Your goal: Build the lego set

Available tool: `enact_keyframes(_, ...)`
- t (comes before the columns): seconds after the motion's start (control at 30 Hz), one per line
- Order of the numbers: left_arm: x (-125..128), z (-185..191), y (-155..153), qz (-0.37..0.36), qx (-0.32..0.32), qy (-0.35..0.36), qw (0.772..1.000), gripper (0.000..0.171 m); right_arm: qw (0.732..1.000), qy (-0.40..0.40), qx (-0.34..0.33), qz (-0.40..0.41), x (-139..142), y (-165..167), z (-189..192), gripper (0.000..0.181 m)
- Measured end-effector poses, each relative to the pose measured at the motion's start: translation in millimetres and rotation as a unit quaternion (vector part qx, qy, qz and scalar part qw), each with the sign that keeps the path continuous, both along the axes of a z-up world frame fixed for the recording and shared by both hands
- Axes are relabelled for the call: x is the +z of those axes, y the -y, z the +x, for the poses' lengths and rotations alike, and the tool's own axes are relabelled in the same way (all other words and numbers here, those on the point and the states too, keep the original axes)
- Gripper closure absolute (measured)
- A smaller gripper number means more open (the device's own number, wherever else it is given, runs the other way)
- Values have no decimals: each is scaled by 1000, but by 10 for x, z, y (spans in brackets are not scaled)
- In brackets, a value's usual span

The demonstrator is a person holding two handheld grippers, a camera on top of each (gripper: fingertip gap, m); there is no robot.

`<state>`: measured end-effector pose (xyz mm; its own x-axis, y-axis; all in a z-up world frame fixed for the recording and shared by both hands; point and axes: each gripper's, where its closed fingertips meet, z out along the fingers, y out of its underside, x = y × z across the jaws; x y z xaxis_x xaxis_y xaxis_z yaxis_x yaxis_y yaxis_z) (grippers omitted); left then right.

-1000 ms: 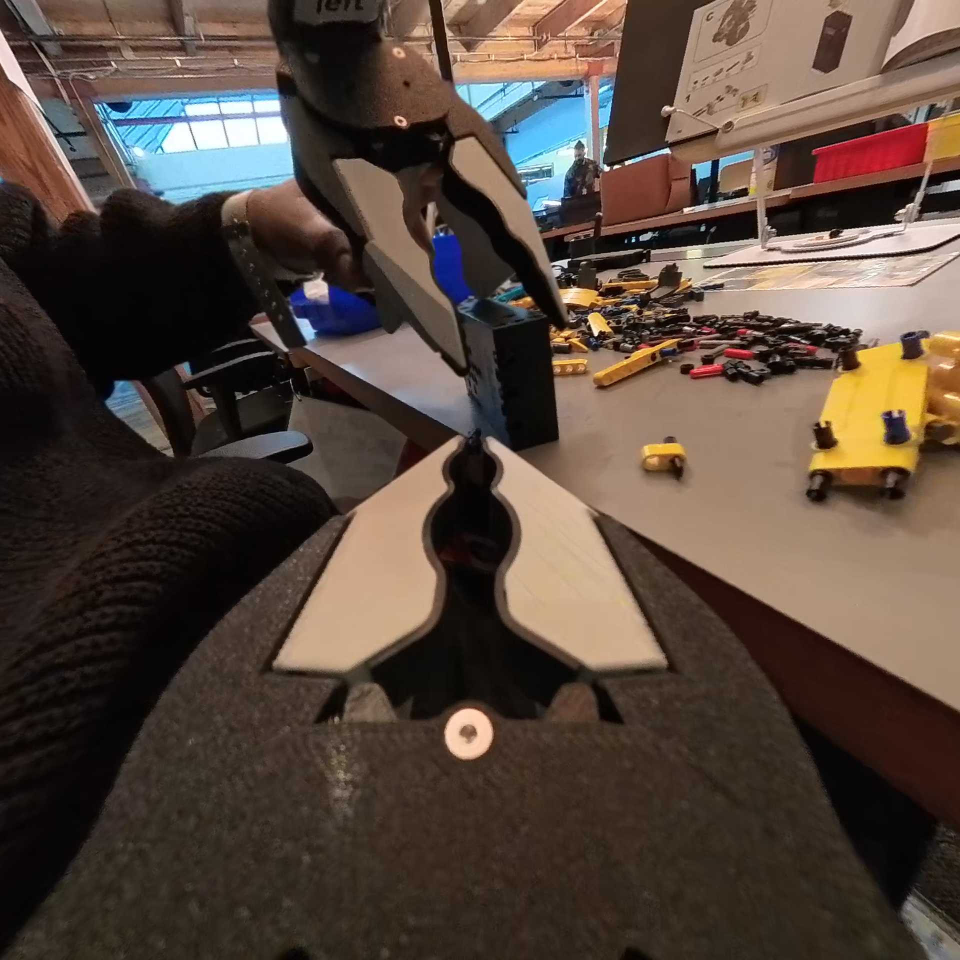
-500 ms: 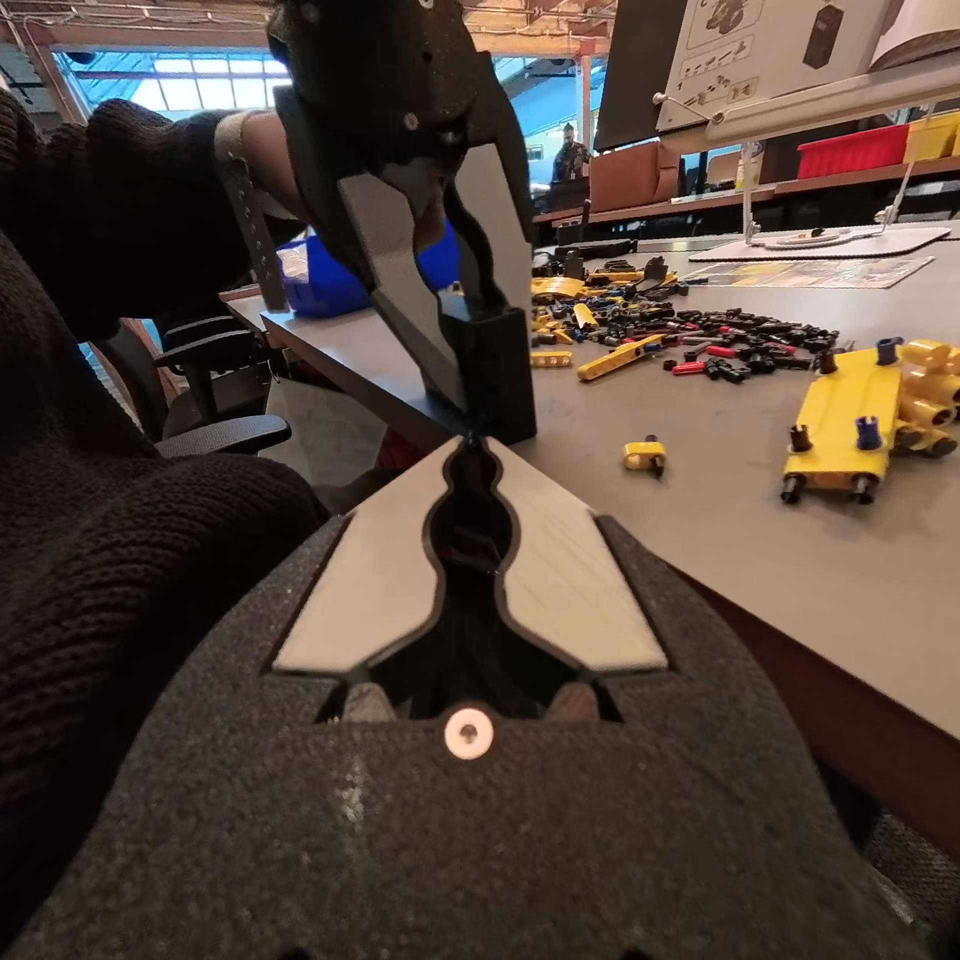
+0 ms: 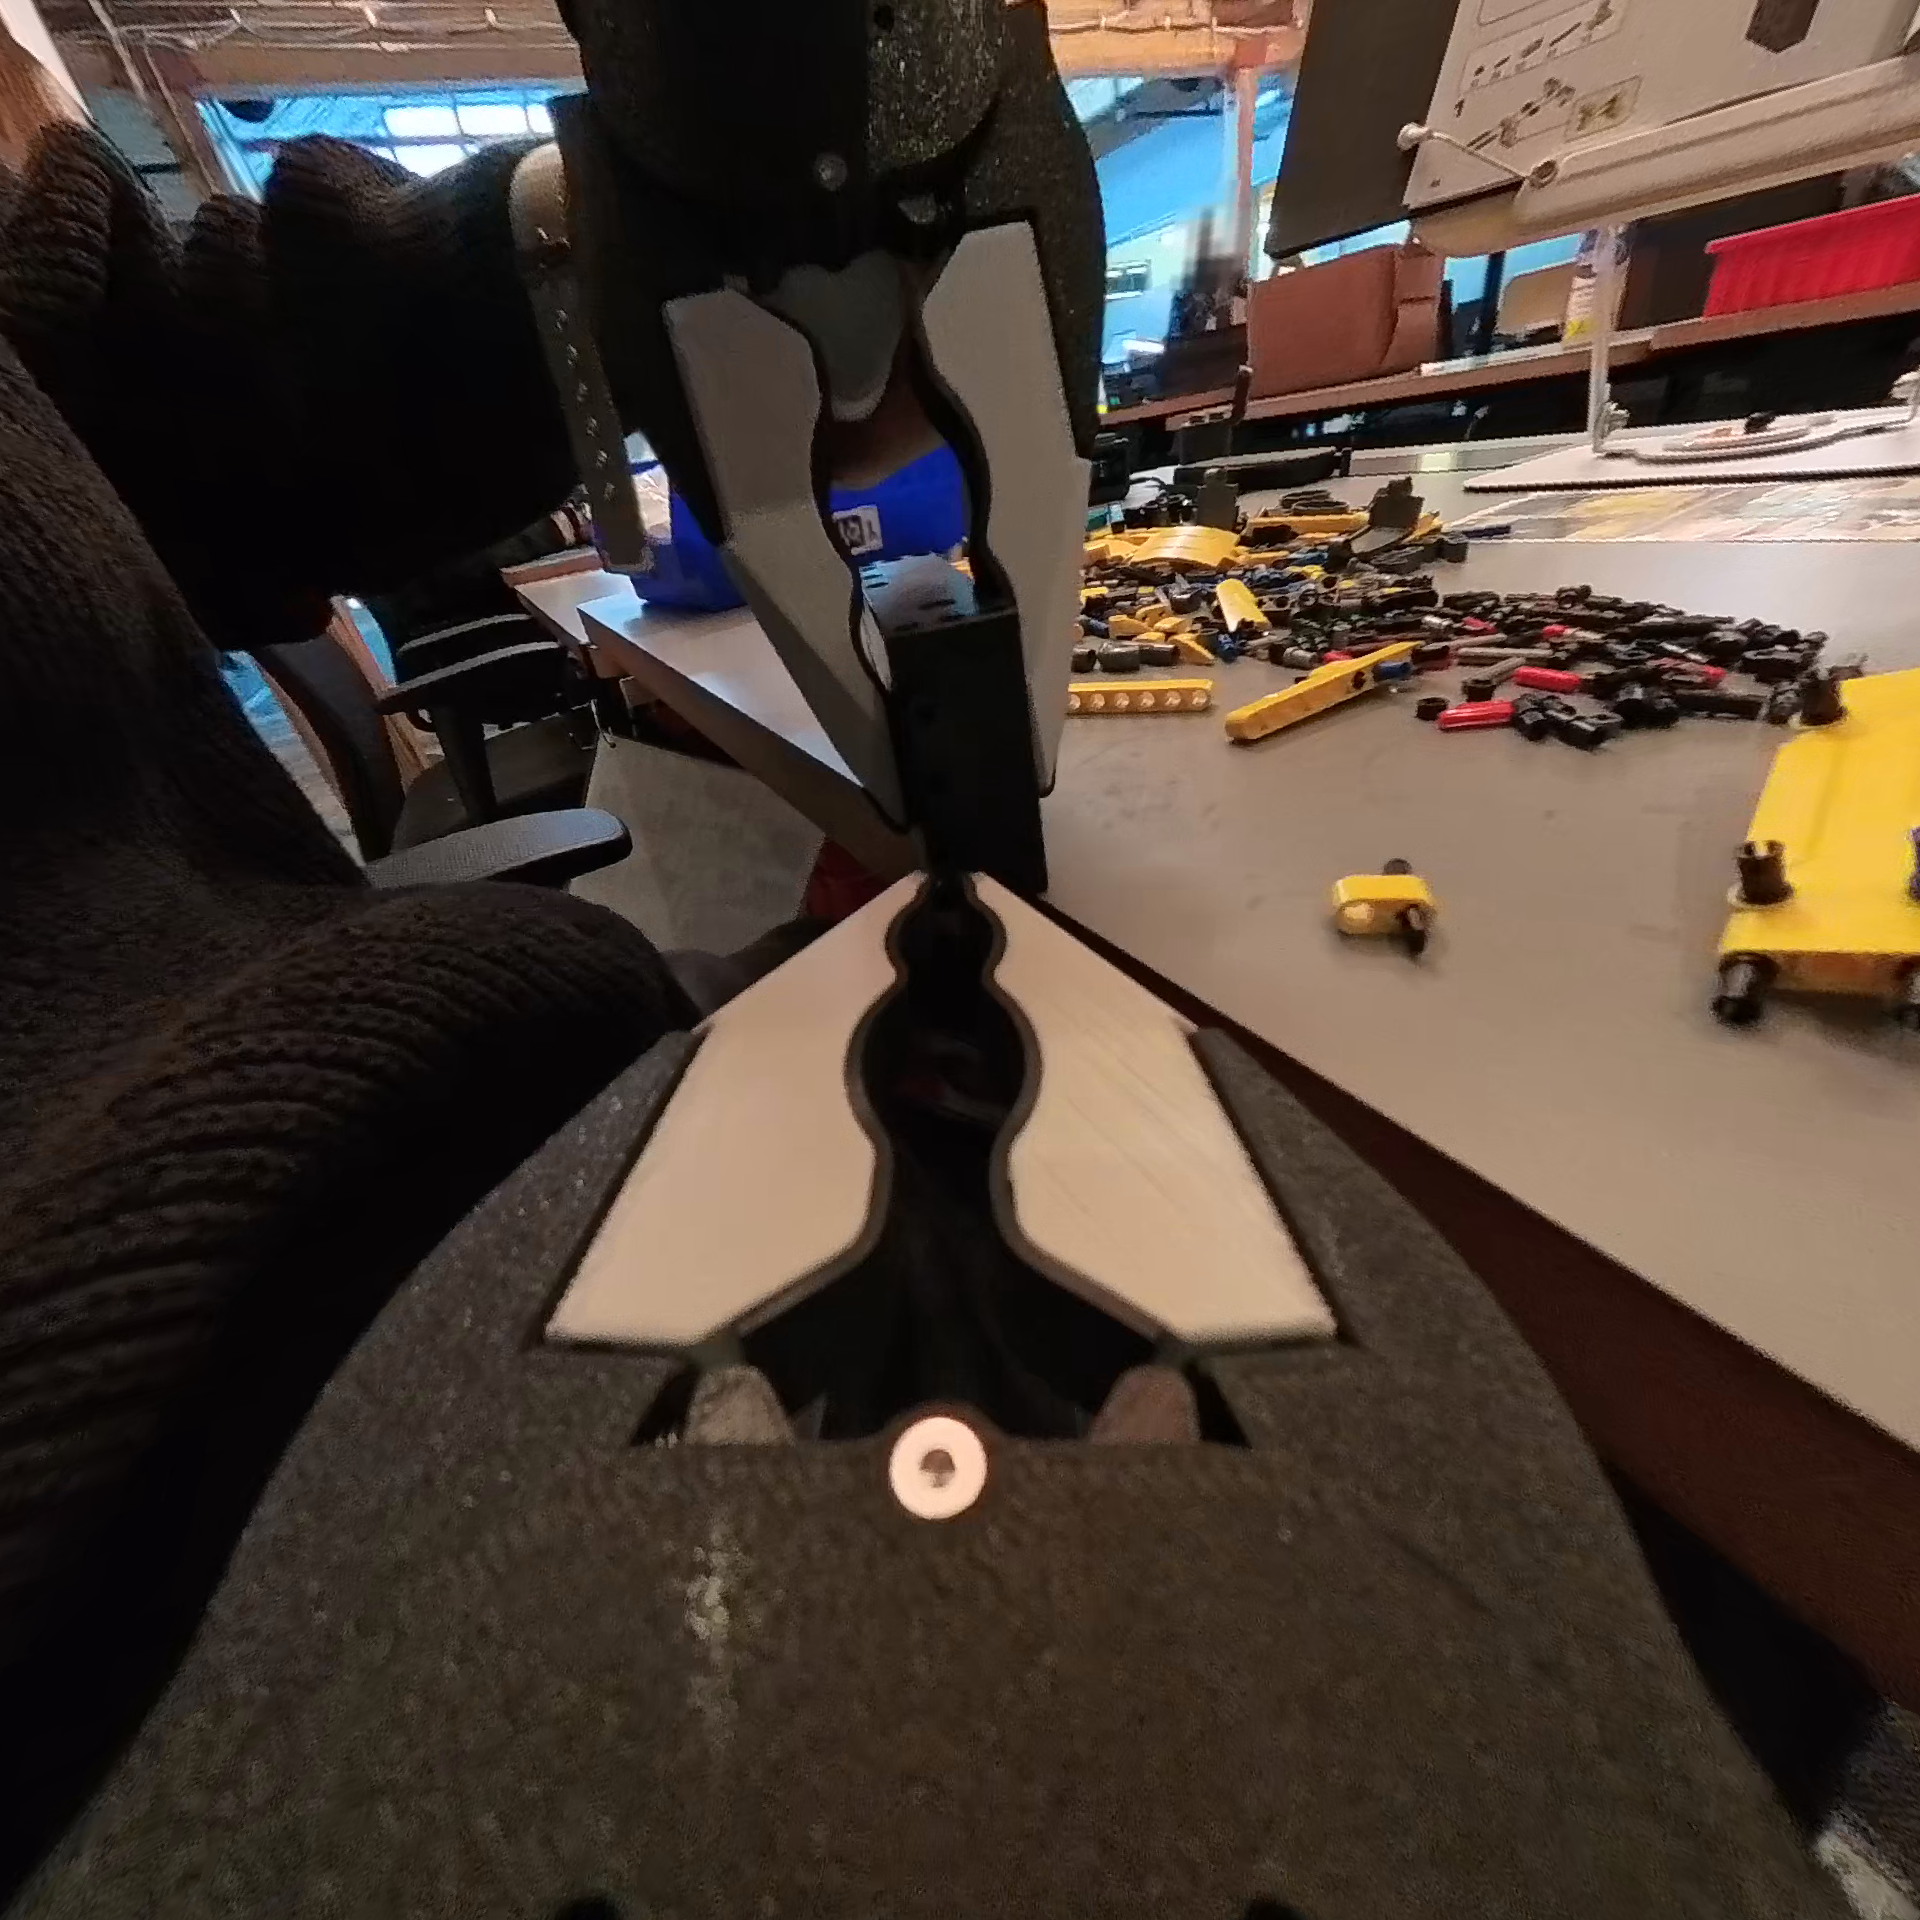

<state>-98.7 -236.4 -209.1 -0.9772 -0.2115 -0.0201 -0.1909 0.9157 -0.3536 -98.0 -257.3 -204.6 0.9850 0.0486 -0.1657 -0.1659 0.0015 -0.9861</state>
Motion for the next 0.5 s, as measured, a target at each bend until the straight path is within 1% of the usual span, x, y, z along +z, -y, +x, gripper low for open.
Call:
enact_keyframes(0.17, 0, -4, 2, -2, -15, -1, 1000, 146, 999, -35, 21, 5, -1, -4, -12, 176)
enact_keyframes(0.27, 0, -7, 2, -6, -23, -6, 1000, 146, 992, -115, 52, 11, -2, -5, -12, 177)
enact_keyframes(0.33, -1, -6, 1, -6, -27, -8, 1000, 146, 987, -145, 62, 13, -2, -8, -7, 177)
enact_keyframes(0.5, -2, 14, -4, -7, -45, 1, 999, 146, 993, -106, 49, 1, -14, -20, -9, 177)
